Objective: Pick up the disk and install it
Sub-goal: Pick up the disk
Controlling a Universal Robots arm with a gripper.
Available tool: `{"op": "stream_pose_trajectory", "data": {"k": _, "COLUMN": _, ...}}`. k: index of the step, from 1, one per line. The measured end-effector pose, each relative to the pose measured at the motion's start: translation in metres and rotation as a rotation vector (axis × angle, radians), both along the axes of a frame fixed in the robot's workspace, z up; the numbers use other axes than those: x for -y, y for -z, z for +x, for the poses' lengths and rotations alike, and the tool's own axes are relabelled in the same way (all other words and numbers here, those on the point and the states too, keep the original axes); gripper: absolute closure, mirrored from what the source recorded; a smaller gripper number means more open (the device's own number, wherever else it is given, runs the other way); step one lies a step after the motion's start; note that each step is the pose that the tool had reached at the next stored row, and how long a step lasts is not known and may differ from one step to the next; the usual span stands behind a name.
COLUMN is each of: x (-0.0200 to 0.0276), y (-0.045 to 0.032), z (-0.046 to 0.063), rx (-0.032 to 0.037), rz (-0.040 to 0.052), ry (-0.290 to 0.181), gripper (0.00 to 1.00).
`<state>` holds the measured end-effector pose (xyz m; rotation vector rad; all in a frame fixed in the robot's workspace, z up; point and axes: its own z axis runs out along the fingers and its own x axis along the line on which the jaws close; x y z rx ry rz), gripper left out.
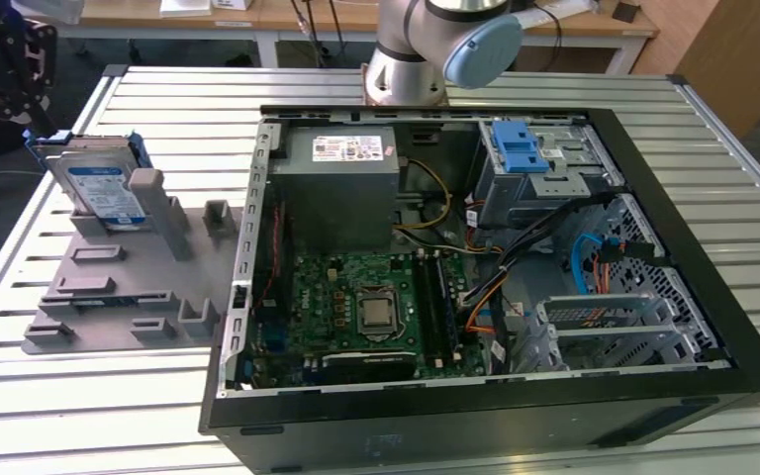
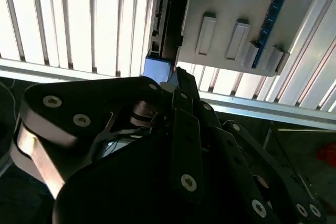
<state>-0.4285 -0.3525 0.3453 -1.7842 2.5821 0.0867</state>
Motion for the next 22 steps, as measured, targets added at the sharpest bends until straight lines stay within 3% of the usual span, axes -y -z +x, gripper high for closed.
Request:
{"op": "stream_pose_trajectory", "data": {"k": 7, "x": 0.0000, "y": 0.0004, "z": 0.000, "rx": -0.0001, "rz": 0.0009, "ry": -0.126, "gripper": 0.89}}
{"op": "stream_pose_trajectory", "data": {"k": 9, "x": -0.0011, "y": 0.0004, "z": 0.000, "rx": -0.0003, "rz": 0.0012, "ry": -0.142, "gripper": 0.89}}
{"op": "stream_pose_trajectory", "data": {"k": 16, "x": -0.0141, "y": 0.0025, "z": 0.000, "rx": 0.0000, "rz": 0.0015, "ry": -0.166, "gripper": 0.89}}
{"op": "stream_pose_trajectory", "data": {"k": 17, "x": -0.0151, "y": 0.0029, "z": 0.000, "rx": 0.0000, "rz": 0.0015, "ry": -0.171, "gripper": 0.77}}
{"op": "stream_pose_trajectory", "data": {"k": 19, "x": -0.0154, "y": 0.0037, "z": 0.000, "rx": 0.0000, "rz": 0.0017, "ry": -0.194, "gripper": 0.77}}
{"op": "stream_pose_trajectory", "data": {"k": 21, "x": -0.0154, "y": 0.0043, "z": 0.000, "rx": -0.0002, "rz": 0.0017, "ry": -0.232, "gripper": 0.65}}
{"op": "stream_pose_trajectory", "data": {"k": 22, "x": -0.0155, "y": 0.0049, "z": -0.001, "rx": -0.0002, "rz": 0.0019, "ry": -0.249, "gripper": 0.65}}
